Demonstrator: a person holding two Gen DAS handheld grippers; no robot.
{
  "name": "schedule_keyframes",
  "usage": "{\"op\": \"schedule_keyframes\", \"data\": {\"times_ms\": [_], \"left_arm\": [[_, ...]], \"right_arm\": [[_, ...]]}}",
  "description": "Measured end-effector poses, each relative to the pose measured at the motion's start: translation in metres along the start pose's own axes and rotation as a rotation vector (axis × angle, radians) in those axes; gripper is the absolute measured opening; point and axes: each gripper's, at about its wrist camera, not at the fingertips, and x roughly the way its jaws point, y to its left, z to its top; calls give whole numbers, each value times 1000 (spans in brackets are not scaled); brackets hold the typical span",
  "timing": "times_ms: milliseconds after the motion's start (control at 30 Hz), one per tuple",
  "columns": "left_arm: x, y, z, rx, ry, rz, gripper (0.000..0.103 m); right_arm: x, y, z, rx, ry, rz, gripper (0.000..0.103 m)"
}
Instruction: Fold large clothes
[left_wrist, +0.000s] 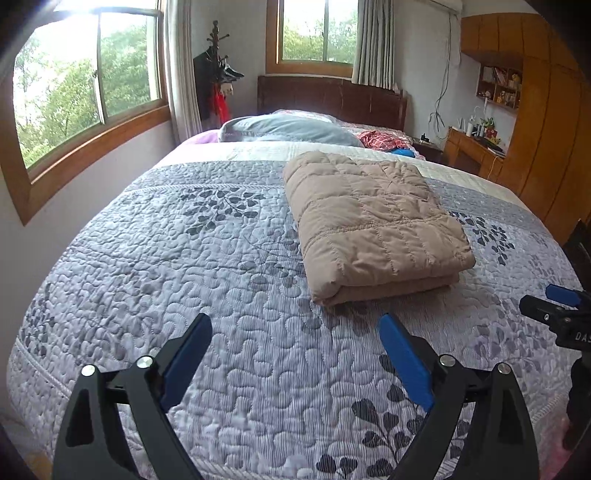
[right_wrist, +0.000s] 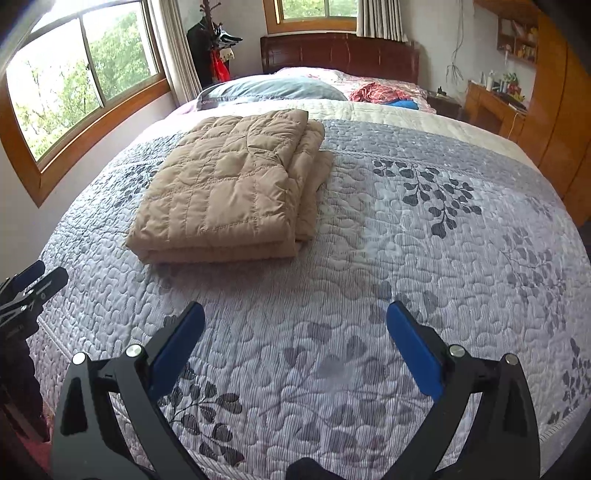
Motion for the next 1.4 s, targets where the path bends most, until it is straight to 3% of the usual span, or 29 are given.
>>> {"op": "schedule_keyframes", "data": {"times_ms": [433, 1400], "left_arm": [[-32, -5, -11, 21, -22, 31, 93], [-37, -9, -18, 38, -19, 42, 93]], "right_arm": [[-25, 14, -15, -29, -13, -28, 98], [-35, 21, -24, -42, -19, -25, 98]]}}
